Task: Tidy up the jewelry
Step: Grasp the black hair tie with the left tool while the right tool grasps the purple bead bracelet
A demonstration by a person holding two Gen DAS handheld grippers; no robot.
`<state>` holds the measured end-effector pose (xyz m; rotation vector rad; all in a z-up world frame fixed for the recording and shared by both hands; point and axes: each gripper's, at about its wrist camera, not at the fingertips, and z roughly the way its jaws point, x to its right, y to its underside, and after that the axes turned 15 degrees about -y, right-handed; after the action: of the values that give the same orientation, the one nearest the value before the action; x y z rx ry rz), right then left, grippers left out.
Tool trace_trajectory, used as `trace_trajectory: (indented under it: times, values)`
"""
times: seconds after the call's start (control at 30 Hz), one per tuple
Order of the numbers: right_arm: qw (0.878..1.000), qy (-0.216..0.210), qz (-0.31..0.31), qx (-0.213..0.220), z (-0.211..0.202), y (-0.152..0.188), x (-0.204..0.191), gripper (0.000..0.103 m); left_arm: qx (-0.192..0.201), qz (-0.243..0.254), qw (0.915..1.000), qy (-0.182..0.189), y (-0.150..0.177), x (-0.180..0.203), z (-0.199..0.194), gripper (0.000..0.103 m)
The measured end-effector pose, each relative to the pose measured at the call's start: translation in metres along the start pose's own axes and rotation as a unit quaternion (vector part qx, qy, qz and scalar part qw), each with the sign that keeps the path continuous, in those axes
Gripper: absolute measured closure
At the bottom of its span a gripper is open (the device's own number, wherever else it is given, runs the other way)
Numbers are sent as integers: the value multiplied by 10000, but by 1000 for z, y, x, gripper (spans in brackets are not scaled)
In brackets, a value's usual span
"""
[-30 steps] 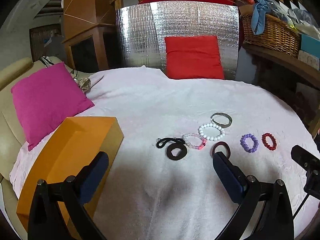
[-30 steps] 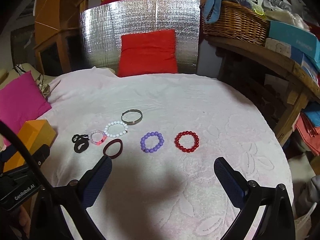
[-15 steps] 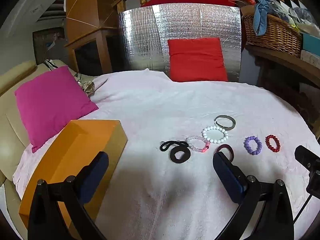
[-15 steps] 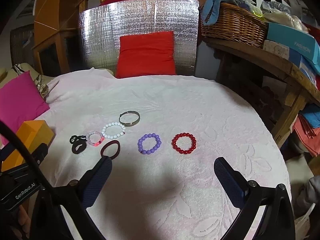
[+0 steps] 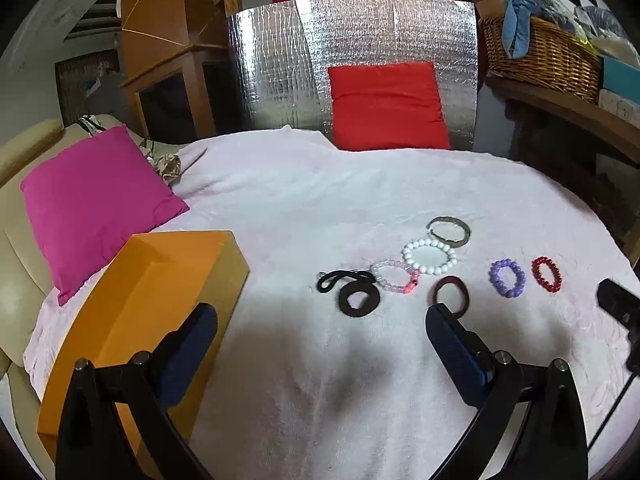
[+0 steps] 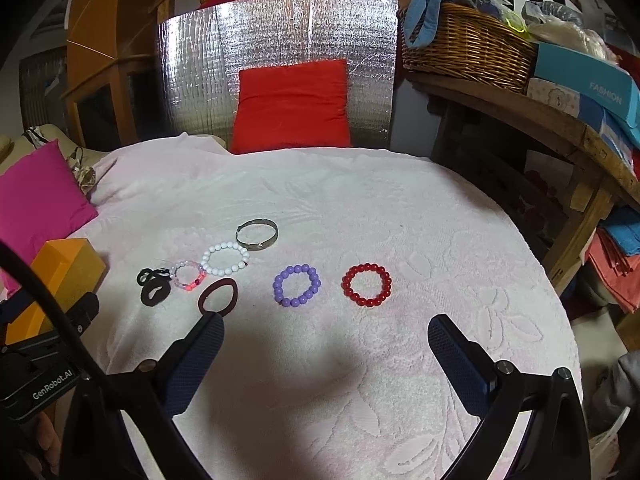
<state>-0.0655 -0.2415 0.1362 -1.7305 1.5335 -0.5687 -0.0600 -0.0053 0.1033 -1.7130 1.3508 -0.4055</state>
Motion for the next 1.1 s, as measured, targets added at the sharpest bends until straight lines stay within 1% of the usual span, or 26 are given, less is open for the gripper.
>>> trace_trajectory:
  times: [0.03,0.13,0.23,0.3,0.37,0.4,0.47,0.5,0.53,0.57,0.6,0.7,0.77,0.83,0.87,1.03,1.07,1.1]
  values:
    - [10000,-50,22,-16,1,-1,3,0,-40,-18,10000,-15,-1,-3,4,0]
    - [9989,-396,239,-121,5,-6,21,0,-174,-78,9998,-67,-2,-14,18,0]
    - [9947,-782,588,-327,18,-8,41,0,-343,-82,9993,-81,-2,-22,34,0]
    - [9910,-955,823,-444,27,-9,54,3,-458,-60,9989,-42,-1,-24,43,0]
    - [9870,-1135,995,-549,39,-9,64,12,-595,-21,9982,19,-1,-24,52,0]
    - [9861,-1164,1028,-593,45,-9,66,13,-652,-15,9979,54,0,-23,55,0]
    - [9848,-1240,979,-720,58,-9,63,22,-756,15,9971,119,2,-20,61,0]
    - [9837,-1304,926,-822,65,-8,59,24,-821,38,9965,168,3,-17,63,0]
    - [9829,-1337,902,-892,70,-7,56,30,-879,56,9959,222,3,-15,66,0]
    - [9819,-1347,894,-987,77,-6,52,33,-916,69,9954,265,4,-14,68,0]
    - [9809,-1320,922,-1092,86,-4,48,34,-944,88,9951,280,4,-11,70,0]
    - [9783,-1288,1075,-1219,103,-2,45,35,-1021,124,9943,283,6,-5,77,2]
    - [9765,-1307,1213,-1212,111,-2,44,35,-1072,114,9936,325,6,-1,81,9]
    - [9765,-1260,1278,-1192,117,-4,44,35,-1090,100,9932,386,5,3,84,15]
    - [9765,-1221,1318,-1187,122,-4,44,35,-1087,93,9932,418,4,6,85,16]
    - [9764,-1048,1428,-1233,144,-6,46,36,-1065,125,9929,515,-1,22,96,16]
    - [9775,-983,1395,-1237,148,-6,46,39,-1066,151,9927,536,-1,26,99,16]
    - [9795,-895,1309,-1240,152,-5,45,40,-1084,169,9924,548,-2,28,103,16]
